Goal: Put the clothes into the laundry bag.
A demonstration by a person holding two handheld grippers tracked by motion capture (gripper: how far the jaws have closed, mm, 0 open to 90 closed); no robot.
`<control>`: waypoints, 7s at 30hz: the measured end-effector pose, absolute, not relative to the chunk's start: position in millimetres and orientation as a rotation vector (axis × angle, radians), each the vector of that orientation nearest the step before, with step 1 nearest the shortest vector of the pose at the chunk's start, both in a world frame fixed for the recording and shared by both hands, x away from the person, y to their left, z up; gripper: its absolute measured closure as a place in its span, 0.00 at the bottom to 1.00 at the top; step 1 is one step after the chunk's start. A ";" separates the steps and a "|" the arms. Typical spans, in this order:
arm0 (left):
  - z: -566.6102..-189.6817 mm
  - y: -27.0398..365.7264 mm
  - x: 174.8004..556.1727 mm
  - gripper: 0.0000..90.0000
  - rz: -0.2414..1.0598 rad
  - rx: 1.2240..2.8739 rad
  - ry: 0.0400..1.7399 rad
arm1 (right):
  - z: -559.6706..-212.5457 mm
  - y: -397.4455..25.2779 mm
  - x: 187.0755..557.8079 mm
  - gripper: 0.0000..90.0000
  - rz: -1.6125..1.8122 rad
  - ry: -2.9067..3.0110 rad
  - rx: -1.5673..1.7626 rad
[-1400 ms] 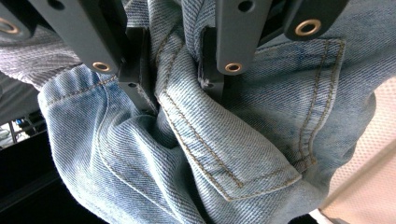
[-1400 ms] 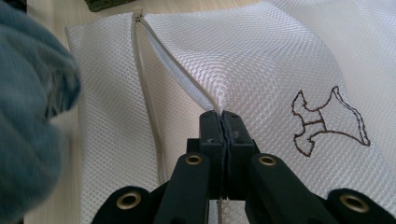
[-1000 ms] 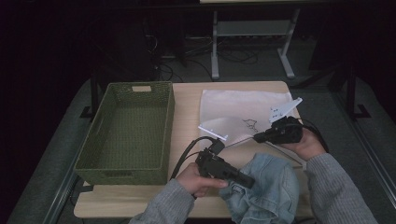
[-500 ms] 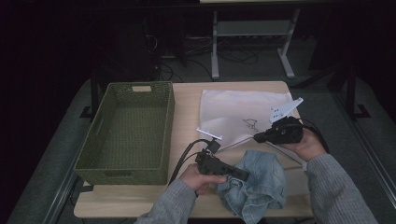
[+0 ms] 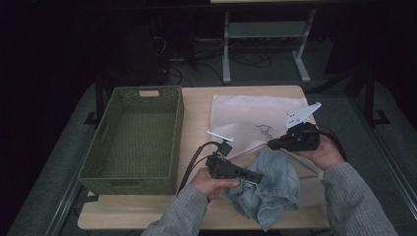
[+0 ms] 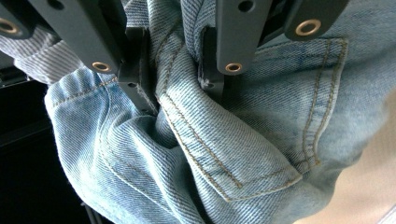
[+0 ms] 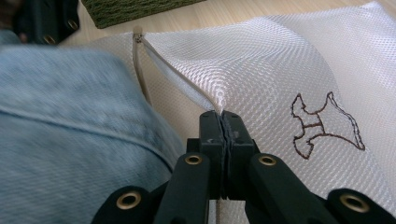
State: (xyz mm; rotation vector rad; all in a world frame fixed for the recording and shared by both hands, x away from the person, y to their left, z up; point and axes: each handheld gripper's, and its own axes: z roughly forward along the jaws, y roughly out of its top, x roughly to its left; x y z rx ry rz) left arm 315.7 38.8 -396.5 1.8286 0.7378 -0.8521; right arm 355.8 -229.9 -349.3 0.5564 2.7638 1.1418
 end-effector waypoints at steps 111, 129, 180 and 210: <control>-405.5 28.7 320.3 0.52 -0.456 1.888 1.019 | -335.5 -229.7 347.2 0.98 1.158 2.799 0.522; -407.0 38.8 315.3 0.71 -0.383 1.794 1.081 | -347.9 -230.8 344.2 0.98 1.146 2.840 0.530; -428.3 69.2 293.6 0.60 -0.556 1.859 1.112 | -366.6 -244.3 344.9 0.98 1.122 2.842 0.594; -426.6 80.6 291.8 0.53 -0.463 1.925 1.179 | -380.4 -219.0 351.0 0.96 1.026 2.847 0.560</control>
